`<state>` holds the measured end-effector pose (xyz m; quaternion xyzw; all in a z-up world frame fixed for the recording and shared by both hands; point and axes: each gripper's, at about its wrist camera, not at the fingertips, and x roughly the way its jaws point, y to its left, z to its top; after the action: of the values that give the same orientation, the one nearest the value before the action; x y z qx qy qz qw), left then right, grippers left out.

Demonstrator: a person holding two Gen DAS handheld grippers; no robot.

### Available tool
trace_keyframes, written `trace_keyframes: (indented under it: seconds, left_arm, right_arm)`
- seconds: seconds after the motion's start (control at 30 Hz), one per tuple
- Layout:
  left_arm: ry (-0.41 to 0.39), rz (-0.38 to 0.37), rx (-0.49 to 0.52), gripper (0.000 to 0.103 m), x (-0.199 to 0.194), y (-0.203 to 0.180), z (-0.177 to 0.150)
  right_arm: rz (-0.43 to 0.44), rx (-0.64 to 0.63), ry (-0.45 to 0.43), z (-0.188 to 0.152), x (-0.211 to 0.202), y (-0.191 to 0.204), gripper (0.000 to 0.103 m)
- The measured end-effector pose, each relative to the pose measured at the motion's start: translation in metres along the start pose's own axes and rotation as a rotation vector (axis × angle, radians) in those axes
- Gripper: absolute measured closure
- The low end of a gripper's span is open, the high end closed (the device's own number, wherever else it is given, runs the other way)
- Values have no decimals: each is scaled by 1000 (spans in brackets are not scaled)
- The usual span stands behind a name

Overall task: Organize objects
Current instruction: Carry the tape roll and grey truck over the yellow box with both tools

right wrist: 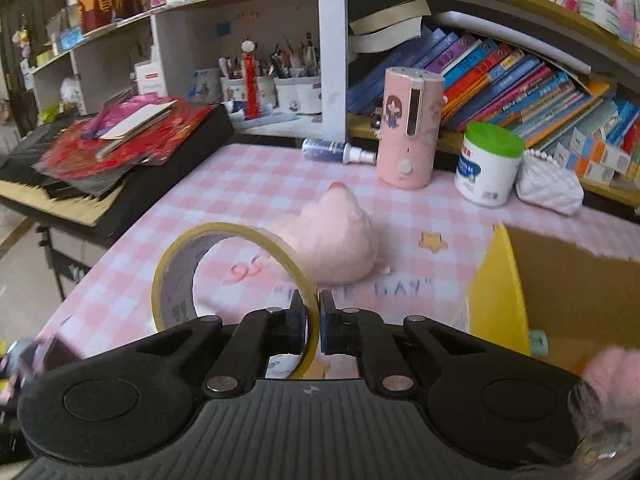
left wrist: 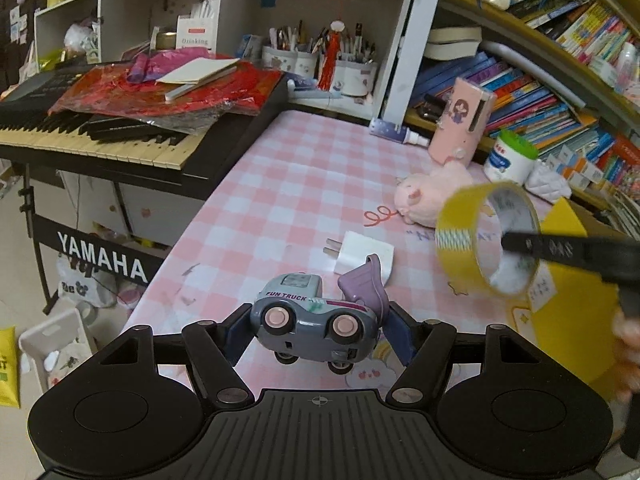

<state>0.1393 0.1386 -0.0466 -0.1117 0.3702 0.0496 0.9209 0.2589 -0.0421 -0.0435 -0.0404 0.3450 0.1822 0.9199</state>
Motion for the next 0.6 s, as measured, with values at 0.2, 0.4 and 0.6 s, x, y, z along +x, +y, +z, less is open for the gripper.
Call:
trace_keyframes:
  seconds: [0.2, 0.4, 0.6]
  left_arm:
    - [-23, -39, -2, 34, -29, 6, -16]
    - [-38, -83, 17, 34, -62, 10, -35]
    - [-60, -111, 55, 34, -91, 12, -51]
  right_arm:
    - [31, 30, 45, -33, -47, 6, 96]
    - [41, 58, 63, -68, -87, 21, 96]
    - [37, 87, 67, -102, -126, 33, 96]
